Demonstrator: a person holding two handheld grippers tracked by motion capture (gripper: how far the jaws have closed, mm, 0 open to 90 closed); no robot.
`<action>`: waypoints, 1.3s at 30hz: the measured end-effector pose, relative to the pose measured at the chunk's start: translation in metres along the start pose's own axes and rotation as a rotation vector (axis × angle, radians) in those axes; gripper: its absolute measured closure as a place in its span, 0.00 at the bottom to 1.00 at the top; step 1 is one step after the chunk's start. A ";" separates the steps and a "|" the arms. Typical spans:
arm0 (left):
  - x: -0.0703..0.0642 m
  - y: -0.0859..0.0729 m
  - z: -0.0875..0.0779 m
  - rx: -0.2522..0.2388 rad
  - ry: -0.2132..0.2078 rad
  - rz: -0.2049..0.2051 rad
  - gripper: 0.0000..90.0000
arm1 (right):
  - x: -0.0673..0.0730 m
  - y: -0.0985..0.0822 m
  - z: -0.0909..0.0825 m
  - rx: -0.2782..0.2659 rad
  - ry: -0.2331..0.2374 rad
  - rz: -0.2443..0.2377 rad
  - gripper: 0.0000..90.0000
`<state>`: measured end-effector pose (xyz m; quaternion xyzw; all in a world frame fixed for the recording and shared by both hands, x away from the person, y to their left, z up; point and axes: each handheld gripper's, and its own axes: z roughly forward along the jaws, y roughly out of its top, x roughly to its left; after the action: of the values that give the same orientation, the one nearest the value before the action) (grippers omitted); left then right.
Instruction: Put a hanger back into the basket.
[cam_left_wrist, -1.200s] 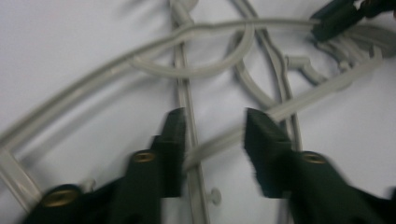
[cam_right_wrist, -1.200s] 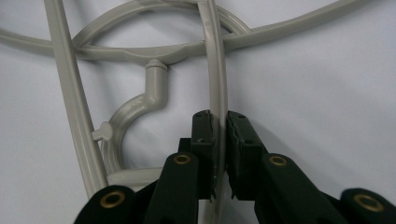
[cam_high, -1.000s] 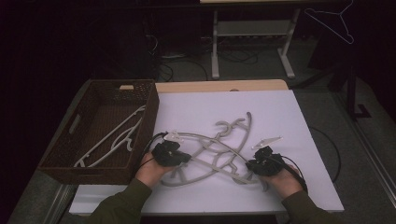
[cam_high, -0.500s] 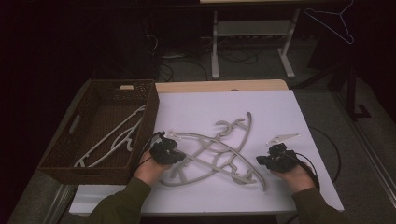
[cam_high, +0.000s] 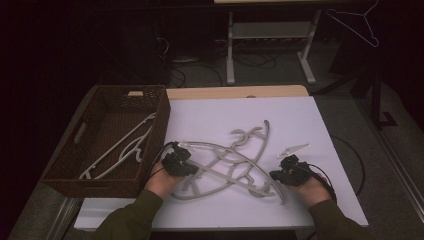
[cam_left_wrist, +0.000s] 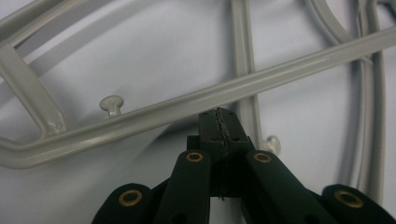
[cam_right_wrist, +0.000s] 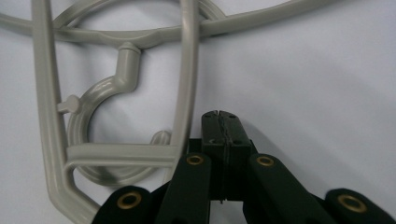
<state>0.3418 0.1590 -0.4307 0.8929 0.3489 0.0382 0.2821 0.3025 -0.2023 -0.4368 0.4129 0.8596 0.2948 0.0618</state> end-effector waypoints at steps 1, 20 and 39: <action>0.001 0.002 0.001 -0.001 0.005 0.003 1.00 | 0.002 0.000 0.000 0.000 0.008 -0.002 1.00; 0.032 0.042 0.028 -0.080 0.009 -0.071 1.00 | 0.011 0.003 -0.001 -0.016 0.107 -0.050 1.00; 0.028 0.058 0.039 -0.098 -0.051 -0.043 1.00 | 0.079 0.023 0.029 -0.030 0.296 -0.226 1.00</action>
<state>0.4086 0.1235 -0.4362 0.8710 0.3585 0.0264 0.3348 0.2764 -0.1195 -0.4366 0.2649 0.8957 0.3561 -0.0265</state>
